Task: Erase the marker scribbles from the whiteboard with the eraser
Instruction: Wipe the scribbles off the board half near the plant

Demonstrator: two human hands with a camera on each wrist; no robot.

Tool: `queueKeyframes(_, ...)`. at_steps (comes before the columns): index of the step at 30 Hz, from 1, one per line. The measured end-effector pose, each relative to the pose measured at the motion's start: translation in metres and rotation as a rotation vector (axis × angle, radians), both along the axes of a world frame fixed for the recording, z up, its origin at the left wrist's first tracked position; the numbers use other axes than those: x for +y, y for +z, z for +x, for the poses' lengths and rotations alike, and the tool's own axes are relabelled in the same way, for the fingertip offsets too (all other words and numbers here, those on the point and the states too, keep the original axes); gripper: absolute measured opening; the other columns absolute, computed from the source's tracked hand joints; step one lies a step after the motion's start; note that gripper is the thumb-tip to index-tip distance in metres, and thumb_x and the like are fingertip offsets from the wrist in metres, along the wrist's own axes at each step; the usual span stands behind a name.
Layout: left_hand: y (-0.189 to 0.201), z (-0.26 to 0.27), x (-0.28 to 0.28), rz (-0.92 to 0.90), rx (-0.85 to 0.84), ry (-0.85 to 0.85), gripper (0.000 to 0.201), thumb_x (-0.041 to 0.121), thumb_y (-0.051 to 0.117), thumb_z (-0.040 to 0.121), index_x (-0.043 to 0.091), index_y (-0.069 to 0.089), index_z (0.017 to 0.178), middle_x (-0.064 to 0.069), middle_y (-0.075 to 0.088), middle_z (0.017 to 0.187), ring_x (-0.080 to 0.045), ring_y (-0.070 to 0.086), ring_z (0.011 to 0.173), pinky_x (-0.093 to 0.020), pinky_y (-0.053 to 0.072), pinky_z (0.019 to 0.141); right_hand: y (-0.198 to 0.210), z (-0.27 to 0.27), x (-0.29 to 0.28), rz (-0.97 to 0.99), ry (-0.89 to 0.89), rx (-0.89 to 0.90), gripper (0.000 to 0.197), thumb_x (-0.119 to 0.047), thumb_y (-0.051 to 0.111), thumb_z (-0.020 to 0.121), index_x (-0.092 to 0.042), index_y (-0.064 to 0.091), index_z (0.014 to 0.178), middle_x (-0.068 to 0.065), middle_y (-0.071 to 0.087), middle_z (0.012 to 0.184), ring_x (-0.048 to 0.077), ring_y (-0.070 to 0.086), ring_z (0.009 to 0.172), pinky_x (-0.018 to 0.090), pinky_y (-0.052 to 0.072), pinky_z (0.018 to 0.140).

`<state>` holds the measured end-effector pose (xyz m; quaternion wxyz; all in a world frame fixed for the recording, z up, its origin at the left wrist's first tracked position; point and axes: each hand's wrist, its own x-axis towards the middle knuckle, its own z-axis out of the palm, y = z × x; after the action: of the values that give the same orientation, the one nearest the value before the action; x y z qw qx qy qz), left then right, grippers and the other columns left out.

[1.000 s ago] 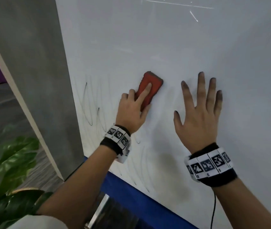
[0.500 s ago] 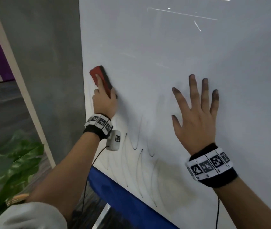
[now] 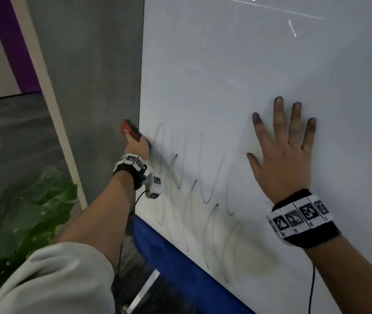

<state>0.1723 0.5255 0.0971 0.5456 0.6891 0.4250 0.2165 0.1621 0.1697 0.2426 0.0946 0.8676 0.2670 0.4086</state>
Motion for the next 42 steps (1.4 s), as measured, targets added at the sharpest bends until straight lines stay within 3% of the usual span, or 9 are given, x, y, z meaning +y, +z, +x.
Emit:
queueKeyframes(6,0.021,-0.007,-0.086,0.682,-0.272,-0.092,0.076,0.042,0.048,0.098,0.024,0.011,0.161,-0.017,0.058,0.109,-0.034,0.055,0.096,-0.044,0.046,0.088,-0.005,0.0,0.006,0.023,-0.015,0.03,0.09,-0.042,0.065,0.093,-0.022,0.012,0.162,0.015,-0.009,0.169,0.044,-0.007,0.154,0.06,-0.009,0.121)
queueKeyframes(9,0.026,-0.009,-0.093,0.842,-0.323,-0.129,0.073,0.042,0.048,0.098,0.023,0.015,0.161,-0.013,0.055,0.105,-0.033,0.052,0.09,-0.042,0.045,0.083,-0.007,0.001,0.006,0.047,-0.006,0.034,0.089,-0.04,0.066,0.093,-0.021,0.013,0.162,0.015,-0.008,0.169,0.044,-0.006,0.154,0.06,-0.008,0.122)
queueKeyframes(16,-0.026,-0.009,-0.025,0.19,-0.064,-0.031,0.077,0.042,0.045,0.099,0.029,0.001,0.162,-0.021,0.056,0.141,-0.044,0.055,0.126,-0.05,0.042,0.109,-0.008,-0.001,0.006,0.044,-0.005,0.042,0.089,-0.039,0.066,0.093,-0.021,0.013,0.162,0.015,-0.007,0.169,0.044,-0.005,0.154,0.059,-0.008,0.121)
queueKeyframes(22,-0.017,-0.024,-0.096,0.507,-0.281,-0.21,0.075,0.041,0.047,0.101,0.031,0.002,0.161,-0.012,0.06,0.121,-0.026,0.054,0.105,-0.036,0.044,0.095,-0.013,-0.006,0.009,0.065,-0.016,0.068,0.089,-0.037,0.066,0.093,-0.022,0.012,0.162,0.015,-0.007,0.169,0.045,-0.003,0.154,0.06,-0.005,0.122)
queueKeyframes(24,-0.03,-0.028,-0.089,0.49,-0.264,-0.216,0.076,0.038,0.049,0.101,0.031,0.002,0.161,-0.013,0.059,0.122,-0.028,0.054,0.106,-0.038,0.044,0.096,-0.011,-0.006,0.012,0.066,-0.017,0.063,0.09,-0.037,0.067,0.093,-0.022,0.012,0.162,0.015,-0.006,0.169,0.045,-0.003,0.154,0.06,-0.004,0.122)
queueKeyframes(30,-0.147,-0.036,-0.056,-0.181,0.06,-0.19,0.095,0.042,0.059,0.088,0.023,0.003,0.162,-0.023,0.045,0.151,-0.042,0.05,0.133,-0.049,0.039,0.115,-0.016,-0.003,0.007,0.046,-0.013,0.053,0.087,-0.039,0.064,0.095,-0.022,0.011,0.162,0.014,-0.006,0.169,0.044,-0.003,0.155,0.057,-0.006,0.123)
queueKeyframes(33,-0.115,-0.034,-0.067,-0.13,-0.056,-0.16,0.08,0.031,0.055,0.101,0.021,0.004,0.162,-0.019,0.044,0.153,-0.04,0.047,0.136,-0.042,0.036,0.116,-0.017,0.0,0.005,0.037,-0.002,0.033,0.085,-0.039,0.063,0.097,-0.022,0.011,0.162,0.014,-0.006,0.169,0.043,-0.002,0.155,0.056,-0.007,0.122)
queueKeyframes(38,-0.005,-0.015,-0.084,0.375,-0.319,-0.12,0.074,0.037,0.05,0.101,0.029,0.008,0.161,-0.01,0.059,0.137,-0.027,0.059,0.117,-0.034,0.045,0.099,-0.019,0.001,0.005,0.048,-0.003,0.039,0.084,-0.038,0.063,0.097,-0.022,0.012,0.162,0.013,-0.005,0.169,0.044,-0.001,0.155,0.055,-0.008,0.122)
queueKeyframes(42,0.0,-0.008,-0.099,0.438,-0.375,-0.101,0.075,0.037,0.051,0.1,0.027,0.008,0.162,-0.011,0.058,0.129,-0.023,0.055,0.109,-0.032,0.042,0.096,-0.02,0.001,0.004,0.051,0.006,0.042,0.084,-0.037,0.063,0.097,-0.022,0.012,0.162,0.013,-0.004,0.17,0.043,-0.001,0.155,0.055,-0.008,0.122)
